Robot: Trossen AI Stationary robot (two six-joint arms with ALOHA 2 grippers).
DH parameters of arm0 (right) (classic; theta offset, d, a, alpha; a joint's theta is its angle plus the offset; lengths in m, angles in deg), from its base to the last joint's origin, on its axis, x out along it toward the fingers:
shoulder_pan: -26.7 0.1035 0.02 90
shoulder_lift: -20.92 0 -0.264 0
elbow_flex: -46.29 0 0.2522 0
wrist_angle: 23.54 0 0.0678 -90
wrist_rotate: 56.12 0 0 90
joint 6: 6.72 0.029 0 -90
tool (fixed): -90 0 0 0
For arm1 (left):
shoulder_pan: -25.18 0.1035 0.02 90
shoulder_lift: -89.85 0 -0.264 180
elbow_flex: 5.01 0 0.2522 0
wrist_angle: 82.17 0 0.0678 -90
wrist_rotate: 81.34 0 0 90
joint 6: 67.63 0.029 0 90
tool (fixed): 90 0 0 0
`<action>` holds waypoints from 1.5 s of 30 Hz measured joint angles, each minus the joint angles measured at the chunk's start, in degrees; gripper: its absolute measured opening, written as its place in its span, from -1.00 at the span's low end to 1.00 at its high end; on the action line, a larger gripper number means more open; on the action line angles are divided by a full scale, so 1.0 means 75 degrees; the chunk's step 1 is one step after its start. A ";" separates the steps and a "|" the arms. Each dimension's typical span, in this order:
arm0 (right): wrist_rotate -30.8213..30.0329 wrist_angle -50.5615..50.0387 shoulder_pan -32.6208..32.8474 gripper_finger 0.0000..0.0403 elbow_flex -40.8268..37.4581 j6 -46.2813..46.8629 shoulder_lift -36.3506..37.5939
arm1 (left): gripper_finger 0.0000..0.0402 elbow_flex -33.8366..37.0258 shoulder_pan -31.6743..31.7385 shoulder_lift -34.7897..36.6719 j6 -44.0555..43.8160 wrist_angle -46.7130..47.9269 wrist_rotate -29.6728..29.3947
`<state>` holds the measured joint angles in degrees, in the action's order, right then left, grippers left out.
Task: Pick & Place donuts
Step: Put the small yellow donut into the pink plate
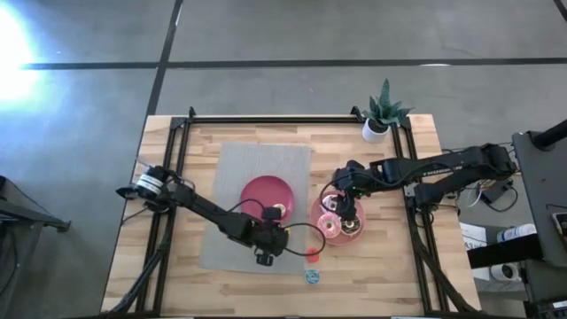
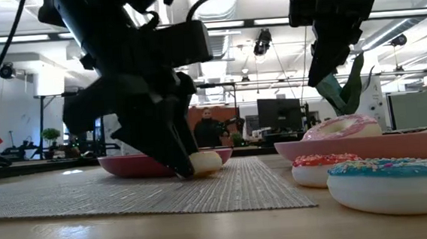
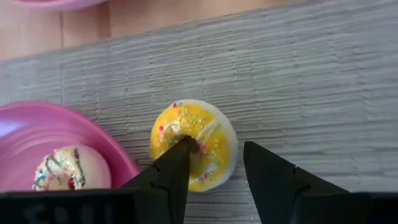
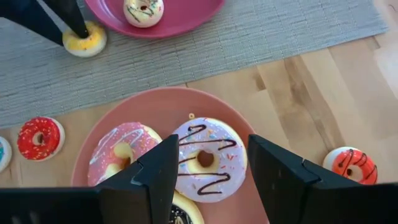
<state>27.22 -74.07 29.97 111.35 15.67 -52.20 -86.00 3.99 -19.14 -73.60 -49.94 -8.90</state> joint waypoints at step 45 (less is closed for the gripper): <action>-0.0076 0.0368 -0.0004 -0.09 -0.0250 0.0132 -0.0012 | -0.66 -0.0270 0.2933 0.0893 0.0625 0.1742 0.0465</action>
<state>26.65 -71.31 29.94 109.48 16.66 -52.29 -88.02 25.99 -12.45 -68.91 -36.87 -5.42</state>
